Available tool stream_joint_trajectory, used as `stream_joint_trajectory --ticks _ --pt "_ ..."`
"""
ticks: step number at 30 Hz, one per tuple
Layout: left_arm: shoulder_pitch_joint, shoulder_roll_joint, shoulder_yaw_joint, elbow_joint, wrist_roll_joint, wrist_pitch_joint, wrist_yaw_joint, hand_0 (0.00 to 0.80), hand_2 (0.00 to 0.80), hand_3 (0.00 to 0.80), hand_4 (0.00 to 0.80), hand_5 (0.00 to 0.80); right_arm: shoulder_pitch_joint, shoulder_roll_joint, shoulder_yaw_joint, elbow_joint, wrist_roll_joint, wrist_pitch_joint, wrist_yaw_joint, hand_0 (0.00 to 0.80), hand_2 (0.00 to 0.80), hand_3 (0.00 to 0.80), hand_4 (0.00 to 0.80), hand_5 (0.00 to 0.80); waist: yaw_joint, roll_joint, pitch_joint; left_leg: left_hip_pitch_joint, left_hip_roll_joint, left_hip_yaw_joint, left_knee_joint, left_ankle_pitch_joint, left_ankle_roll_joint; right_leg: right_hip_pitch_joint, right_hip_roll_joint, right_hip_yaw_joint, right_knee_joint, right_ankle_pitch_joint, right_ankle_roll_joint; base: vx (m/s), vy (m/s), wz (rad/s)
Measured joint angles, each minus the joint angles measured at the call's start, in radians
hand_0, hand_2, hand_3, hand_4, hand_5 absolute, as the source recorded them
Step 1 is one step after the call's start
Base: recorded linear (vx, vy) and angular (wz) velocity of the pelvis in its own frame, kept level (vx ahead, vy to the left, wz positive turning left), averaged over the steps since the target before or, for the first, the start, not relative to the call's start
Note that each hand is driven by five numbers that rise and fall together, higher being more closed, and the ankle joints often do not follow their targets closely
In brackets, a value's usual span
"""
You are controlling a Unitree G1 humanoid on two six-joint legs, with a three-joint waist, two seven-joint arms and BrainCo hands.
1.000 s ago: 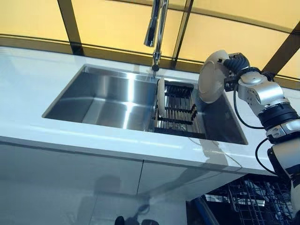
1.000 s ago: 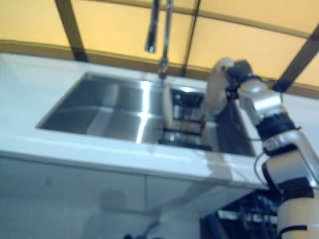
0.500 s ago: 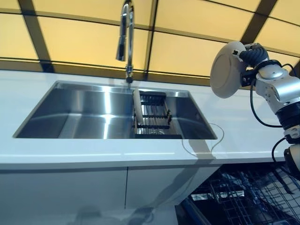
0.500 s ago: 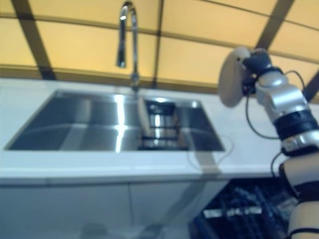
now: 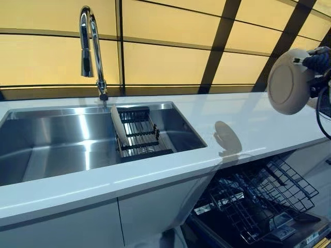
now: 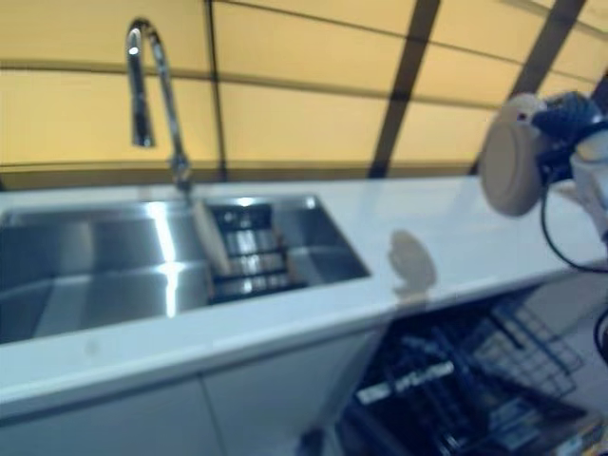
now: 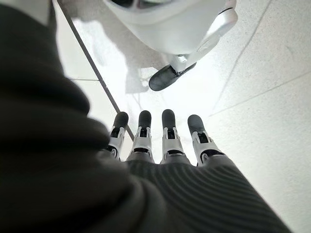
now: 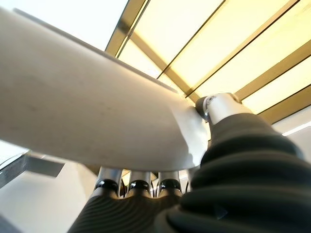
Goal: Take plates into dishwasher
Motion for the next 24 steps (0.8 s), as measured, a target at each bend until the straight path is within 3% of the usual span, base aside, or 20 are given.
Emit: stream_joint_trajectory --ticks 8,16,24 --pt "0.000 0.002 -0.016 0.005 0.006 0.004 -0.020 0.000 0.000 0.000 0.000 0.000 0.140 -0.069 -0.027 -0.004 -0.020 -0.002 0.138 0.800 0.800 0.800 0.800 0.800 -0.039 0.005 -0.008 0.015 0.002 0.039 -0.001 -0.016 0.001 -0.006 0.005 0.031 0.000 0.002 0.002 0.012 -0.027 -0.13" --pt "-0.002 0.015 -0.015 0.006 0.034 0.006 -0.038 0.000 0.000 0.000 0.000 0.000 0.387 -0.103 -0.195 -0.007 -0.076 -0.009 0.241 0.800 0.800 0.800 0.800 0.800 -0.085 0.023 -0.003 0.017 0.002 0.077 -0.001 -0.020 -0.004 -0.024 0.009 0.066 0.000 0.006 0.004 -0.013 -0.073 -0.13" --pt "-0.013 0.016 -0.001 0.006 0.040 0.003 -0.039 0.000 0.000 0.000 0.000 0.000 0.556 -0.108 -0.318 -0.029 -0.146 -0.073 0.304 0.800 0.800 0.800 0.800 0.800 -0.090 0.050 0.021 0.017 0.005 0.099 -0.001 -0.027 -0.005 -0.038 0.017 0.090 0.000 0.008 0.006 -0.008 -0.067 -0.09"
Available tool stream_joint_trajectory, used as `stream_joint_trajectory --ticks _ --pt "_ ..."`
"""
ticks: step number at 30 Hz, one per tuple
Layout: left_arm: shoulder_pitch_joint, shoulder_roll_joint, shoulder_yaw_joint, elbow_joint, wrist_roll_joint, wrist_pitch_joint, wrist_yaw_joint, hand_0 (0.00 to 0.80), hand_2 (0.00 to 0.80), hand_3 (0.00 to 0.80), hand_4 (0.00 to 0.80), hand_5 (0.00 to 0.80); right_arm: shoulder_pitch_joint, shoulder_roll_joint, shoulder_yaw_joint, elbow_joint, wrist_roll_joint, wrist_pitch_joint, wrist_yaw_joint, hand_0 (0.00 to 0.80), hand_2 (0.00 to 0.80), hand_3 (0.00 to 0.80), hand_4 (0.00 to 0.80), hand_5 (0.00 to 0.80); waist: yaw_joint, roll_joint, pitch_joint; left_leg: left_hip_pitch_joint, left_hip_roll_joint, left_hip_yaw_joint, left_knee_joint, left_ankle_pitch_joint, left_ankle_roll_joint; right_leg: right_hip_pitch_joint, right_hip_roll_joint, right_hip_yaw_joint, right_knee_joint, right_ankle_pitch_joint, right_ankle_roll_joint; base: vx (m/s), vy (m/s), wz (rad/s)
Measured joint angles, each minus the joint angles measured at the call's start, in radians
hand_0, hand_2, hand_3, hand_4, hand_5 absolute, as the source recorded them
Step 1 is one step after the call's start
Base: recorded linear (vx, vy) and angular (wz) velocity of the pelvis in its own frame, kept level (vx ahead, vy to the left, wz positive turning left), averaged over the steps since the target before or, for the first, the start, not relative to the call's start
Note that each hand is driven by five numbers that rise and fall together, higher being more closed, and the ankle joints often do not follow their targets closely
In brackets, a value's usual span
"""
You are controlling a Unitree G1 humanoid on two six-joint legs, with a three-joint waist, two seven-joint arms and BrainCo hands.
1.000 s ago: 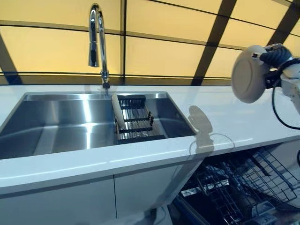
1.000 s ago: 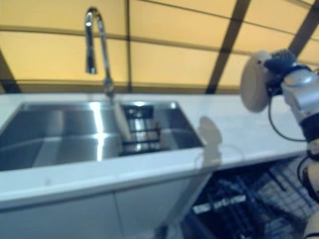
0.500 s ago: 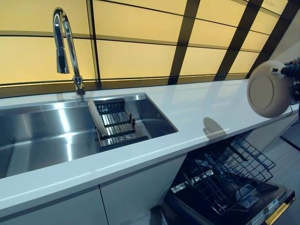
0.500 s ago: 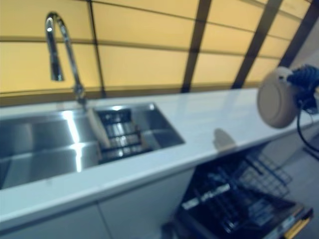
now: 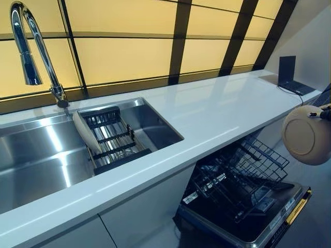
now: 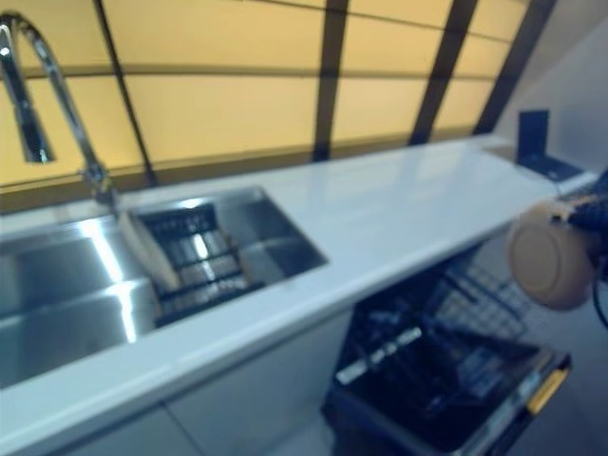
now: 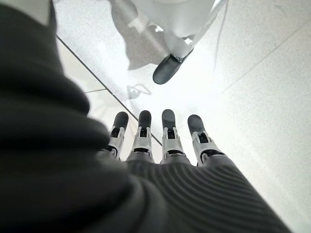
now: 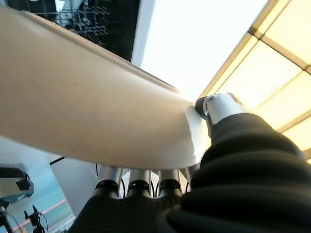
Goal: Take plates into dishwasher
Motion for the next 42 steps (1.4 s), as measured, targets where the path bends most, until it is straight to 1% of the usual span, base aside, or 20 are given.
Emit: stream_joint_trajectory --ticks 2,6,12,15,20,21,27,28,30,31,37,42 --pt "-0.006 0.000 0.012 0.000 0.000 0.000 0.000 0.000 0.000 0.000 0.000 0.000 0.051 -0.003 -0.036 -0.035 -0.030 -0.033 0.018 0.800 0.800 0.800 0.800 0.800 -0.002 0.009 0.015 -0.001 0.001 0.001 0.000 -0.001 -0.001 -0.003 0.001 0.002 0.000 0.000 0.000 -0.011 -0.066 -0.04" --pt "-0.008 0.001 0.025 -0.001 0.000 -0.001 0.000 0.000 0.000 0.000 0.000 0.000 0.109 -0.003 -0.048 -0.118 -0.050 -0.088 0.030 0.800 0.800 0.800 0.800 0.800 -0.024 0.018 0.034 -0.004 0.002 0.003 0.000 -0.002 -0.002 -0.007 0.002 0.005 0.000 0.000 0.000 -0.002 -0.064 -0.02" --pt "-0.024 0.001 0.025 -0.004 0.001 -0.007 -0.004 0.000 0.000 0.000 0.000 0.000 0.223 0.001 -0.104 -0.200 -0.124 -0.149 0.033 0.800 0.800 0.800 0.800 0.800 -0.024 0.027 0.048 -0.010 0.001 0.004 0.000 -0.006 -0.002 -0.017 0.003 0.010 0.000 0.000 0.000 -0.013 -0.054 -0.03" --pt "-0.029 0.000 0.025 -0.015 0.001 -0.007 -0.009 0.000 0.000 0.000 0.000 0.000 0.261 0.008 -0.120 -0.235 -0.155 -0.170 0.027 0.800 0.800 0.800 0.800 0.800 -0.026 0.037 0.068 -0.011 0.000 0.004 0.001 -0.008 -0.001 -0.020 0.002 0.015 0.000 0.000 0.000 0.007 -0.044 -0.04" --pt "-0.030 0.000 0.025 -0.034 0.001 -0.008 -0.013 0.000 0.000 0.000 0.000 0.000 0.270 0.027 -0.120 -0.290 -0.183 -0.173 0.025 0.800 0.800 0.800 0.800 0.800 -0.027 0.067 0.093 -0.021 -0.002 0.000 0.002 -0.009 -0.001 -0.033 0.003 0.020 0.000 0.003 -0.004 -0.009 -0.032 -0.04" --pt "-0.031 0.000 0.025 -0.034 0.001 -0.009 -0.017 0.000 0.000 0.000 0.000 0.000 0.270 0.035 -0.120 -0.298 -0.187 -0.173 0.024 0.800 0.800 0.800 0.800 0.800 -0.027 0.072 0.099 -0.022 -0.002 -0.002 0.004 -0.009 -0.001 -0.034 0.003 0.021 0.000 0.006 -0.008 -0.033 -0.013 -0.03" --pt "-0.048 -0.002 0.025 -0.036 0.000 -0.025 -0.019 0.000 0.000 0.000 0.000 0.000 0.270 0.092 -0.120 -0.313 -0.213 -0.172 0.009 0.800 0.800 0.800 0.800 0.800 -0.027 0.105 0.139 -0.041 -0.006 -0.009 0.002 -0.010 0.002 -0.053 -0.001 0.021 0.000 0.004 -0.005 -0.011 -0.002 0.00" --pt "-0.048 -0.003 0.025 -0.037 0.000 -0.026 -0.019 0.000 0.000 0.000 0.000 0.000 0.270 0.099 -0.120 -0.314 -0.215 -0.171 0.004 0.800 0.800 0.800 0.800 0.800 -0.027 0.111 0.146 -0.042 -0.006 -0.017 0.004 -0.010 0.002 -0.054 -0.001 0.021 0.000 0.006 -0.008 0.000 0.000 0.00" --pt "-0.049 -0.009 0.025 -0.038 0.000 -0.027 -0.019 0.000 0.000 0.000 0.000 0.000 0.270 0.113 -0.120 -0.321 -0.216 -0.169 0.001 0.800 0.800 0.800 0.800 0.800 -0.026 0.124 0.154 -0.045 -0.007 -0.052 0.004 -0.012 -0.002 -0.054 -0.001 0.021 0.000 0.007 -0.009 0.000 0.000 0.00" --pt "-0.050 -0.011 0.025 -0.039 0.000 -0.028 -0.020 0.000 0.000 0.000 0.000 0.000 0.270 0.117 -0.120 -0.331 -0.216 -0.168 0.000 0.800 0.800 0.800 0.800 0.800 -0.026 0.129 0.158 -0.047 -0.007 -0.057 0.004 -0.013 -0.002 -0.056 -0.002 0.021 0.000 0.007 -0.010 0.000 0.000 0.00" --pt "-0.060 -0.021 0.025 -0.042 0.000 -0.030 -0.026 0.000 0.000 0.000 0.000 0.000 0.270 0.165 -0.120 -0.377 -0.224 -0.167 -0.001 0.800 0.800 0.800 0.800 0.800 -0.025 0.140 0.169 -0.057 -0.011 -0.065 0.004 -0.013 -0.001 -0.065 -0.007 0.020 0.000 0.009 -0.009 0.000 0.017 0.00" --pt "-0.063 -0.030 0.026 -0.045 0.000 -0.031 -0.027 0.000 0.000 0.000 0.000 0.000 0.273 0.177 -0.120 -0.408 -0.226 -0.163 0.001 0.800 0.800 0.800 0.800 0.800 -0.025 0.155 0.183 -0.055 -0.013 -0.078 0.004 -0.013 0.000 -0.061 -0.009 0.017 0.000 0.010 -0.008 -0.001 0.003 0.01"
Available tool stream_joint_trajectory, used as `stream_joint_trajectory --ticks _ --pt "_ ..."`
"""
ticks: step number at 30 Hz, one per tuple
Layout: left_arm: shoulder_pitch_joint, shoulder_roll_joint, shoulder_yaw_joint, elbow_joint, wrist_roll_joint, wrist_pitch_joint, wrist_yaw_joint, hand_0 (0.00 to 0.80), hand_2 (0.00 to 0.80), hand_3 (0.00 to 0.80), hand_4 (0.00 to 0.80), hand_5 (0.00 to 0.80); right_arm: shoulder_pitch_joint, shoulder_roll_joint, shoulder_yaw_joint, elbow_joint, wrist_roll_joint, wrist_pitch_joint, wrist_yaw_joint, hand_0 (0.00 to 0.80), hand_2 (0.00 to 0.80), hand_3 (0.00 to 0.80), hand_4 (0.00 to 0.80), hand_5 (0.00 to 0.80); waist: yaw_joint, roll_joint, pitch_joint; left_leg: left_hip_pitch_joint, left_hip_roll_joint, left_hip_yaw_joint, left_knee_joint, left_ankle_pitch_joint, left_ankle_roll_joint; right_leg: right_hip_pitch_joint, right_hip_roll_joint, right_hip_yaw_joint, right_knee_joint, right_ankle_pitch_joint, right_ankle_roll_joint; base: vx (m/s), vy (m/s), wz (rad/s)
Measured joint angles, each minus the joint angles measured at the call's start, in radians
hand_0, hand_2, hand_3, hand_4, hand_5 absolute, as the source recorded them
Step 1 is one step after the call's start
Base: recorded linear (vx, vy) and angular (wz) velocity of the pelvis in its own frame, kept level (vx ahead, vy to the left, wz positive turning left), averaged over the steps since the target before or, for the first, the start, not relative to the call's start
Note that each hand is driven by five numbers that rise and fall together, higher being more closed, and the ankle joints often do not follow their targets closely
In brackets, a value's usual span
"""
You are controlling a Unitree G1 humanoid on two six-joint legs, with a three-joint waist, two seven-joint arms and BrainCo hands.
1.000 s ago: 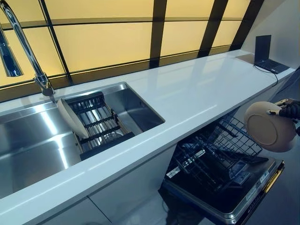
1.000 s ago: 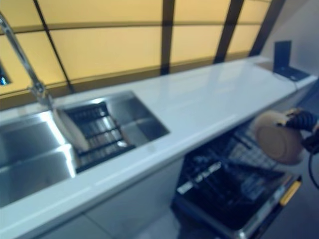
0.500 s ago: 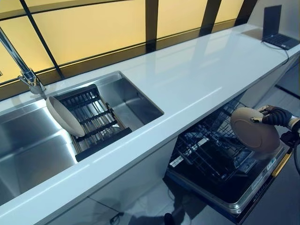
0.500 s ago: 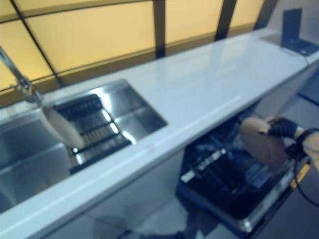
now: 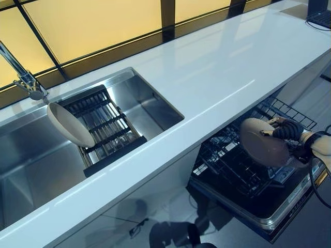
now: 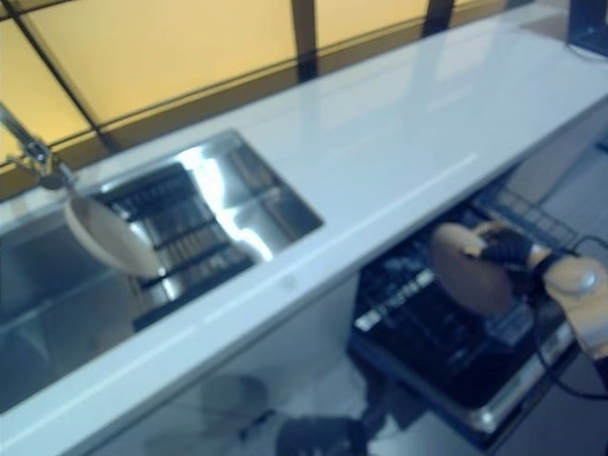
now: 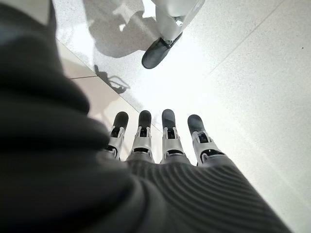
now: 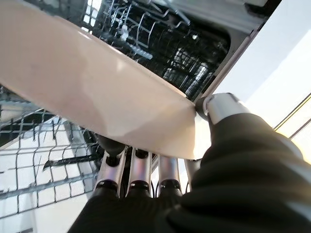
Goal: Take plates into dishwasher
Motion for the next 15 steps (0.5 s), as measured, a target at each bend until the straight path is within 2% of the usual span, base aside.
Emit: stream_joint_trajectory --ticks 7,15 --pt "-0.002 -0.018 0.000 -0.001 0.000 0.000 -0.002 0.000 0.000 0.000 0.000 0.000 0.017 0.077 0.001 -0.017 -0.060 0.019 -0.008 0.800 0.800 0.800 0.800 0.800 0.001 0.002 0.009 0.002 0.000 -0.002 0.001 0.001 0.000 0.003 -0.001 -0.002 0.000 0.000 0.000 0.000 0.000 0.00" --pt "-0.005 -0.020 0.000 -0.003 0.000 0.000 -0.002 0.000 0.000 0.000 0.000 0.000 0.025 0.116 0.013 -0.007 -0.131 0.018 -0.009 0.800 0.800 0.800 0.800 0.800 0.004 0.004 0.018 0.015 0.000 -0.005 0.000 0.000 0.001 0.017 -0.003 -0.005 -0.001 0.000 0.001 0.002 0.000 0.00"
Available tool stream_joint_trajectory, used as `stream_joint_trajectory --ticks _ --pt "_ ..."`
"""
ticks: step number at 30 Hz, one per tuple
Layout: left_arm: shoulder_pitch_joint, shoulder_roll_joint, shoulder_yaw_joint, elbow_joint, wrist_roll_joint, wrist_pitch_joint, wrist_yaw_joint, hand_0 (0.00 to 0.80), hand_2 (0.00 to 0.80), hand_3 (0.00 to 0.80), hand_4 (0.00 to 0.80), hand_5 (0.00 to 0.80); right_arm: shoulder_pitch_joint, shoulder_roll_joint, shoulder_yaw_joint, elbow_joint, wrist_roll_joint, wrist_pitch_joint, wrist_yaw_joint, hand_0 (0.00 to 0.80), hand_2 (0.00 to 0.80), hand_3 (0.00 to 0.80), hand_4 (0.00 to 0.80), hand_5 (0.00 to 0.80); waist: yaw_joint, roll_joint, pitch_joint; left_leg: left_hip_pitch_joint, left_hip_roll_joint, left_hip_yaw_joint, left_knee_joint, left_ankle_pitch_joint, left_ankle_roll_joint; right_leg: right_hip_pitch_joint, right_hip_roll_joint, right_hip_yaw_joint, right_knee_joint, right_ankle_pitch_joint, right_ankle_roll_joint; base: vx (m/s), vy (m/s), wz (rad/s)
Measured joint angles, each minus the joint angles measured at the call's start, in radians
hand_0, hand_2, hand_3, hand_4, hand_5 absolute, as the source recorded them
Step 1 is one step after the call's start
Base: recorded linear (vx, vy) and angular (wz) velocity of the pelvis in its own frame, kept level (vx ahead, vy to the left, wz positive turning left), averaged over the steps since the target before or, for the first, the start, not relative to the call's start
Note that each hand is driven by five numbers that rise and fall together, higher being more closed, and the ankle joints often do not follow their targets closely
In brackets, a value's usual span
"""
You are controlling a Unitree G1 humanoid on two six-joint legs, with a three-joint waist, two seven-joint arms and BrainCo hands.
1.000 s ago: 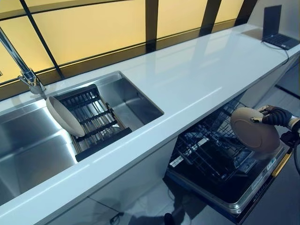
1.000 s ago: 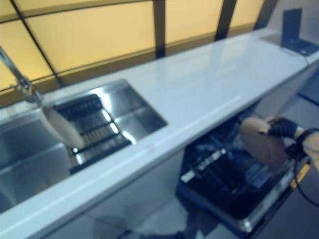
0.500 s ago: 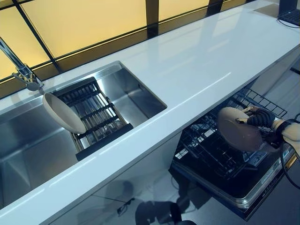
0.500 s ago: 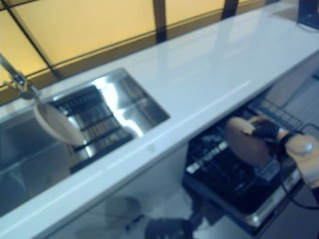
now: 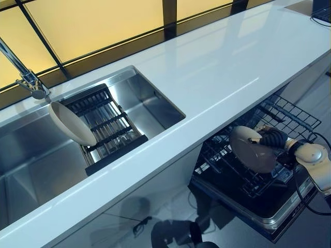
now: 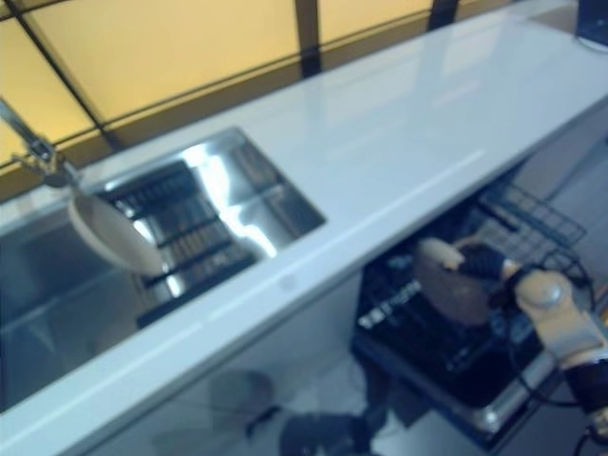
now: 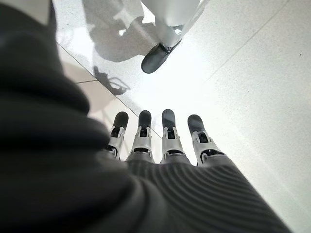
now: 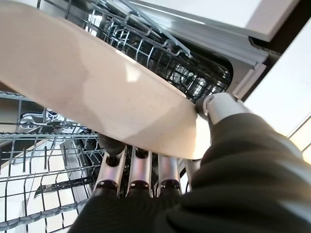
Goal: Take plates into dishwasher
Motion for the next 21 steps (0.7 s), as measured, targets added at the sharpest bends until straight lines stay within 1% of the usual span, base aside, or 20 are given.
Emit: stream_joint_trajectory --ticks 6,14,21 --pt "0.001 -0.001 0.000 -0.019 0.000 0.004 -0.005 0.000 0.000 0.000 0.000 0.000 0.008 0.017 0.003 0.040 -0.049 -0.005 -0.011 0.800 0.800 0.800 0.800 0.800 0.000 0.012 0.007 0.003 0.000 -0.010 -0.003 -0.001 0.007 0.008 -0.003 -0.008 0.000 -0.004 0.005 0.008 0.004 0.04" --pt "-0.001 -0.005 0.000 -0.031 0.000 0.004 -0.009 0.000 0.000 0.000 0.000 0.000 0.009 0.043 0.072 0.101 -0.162 -0.058 -0.019 0.800 0.800 0.800 0.800 0.800 0.004 0.031 0.016 0.000 0.001 -0.026 0.001 0.002 0.003 0.010 -0.006 -0.017 0.000 -0.002 0.002 0.000 0.002 0.02" --pt "-0.001 -0.008 -0.001 -0.033 0.000 0.004 -0.018 0.000 0.000 0.000 0.000 0.000 0.010 0.069 0.073 0.171 -0.194 -0.075 -0.051 0.800 0.800 0.800 0.800 0.800 0.012 0.052 0.019 -0.002 0.001 -0.032 0.001 0.004 0.005 0.012 -0.008 -0.024 0.000 -0.002 0.002 -0.001 0.000 0.01"
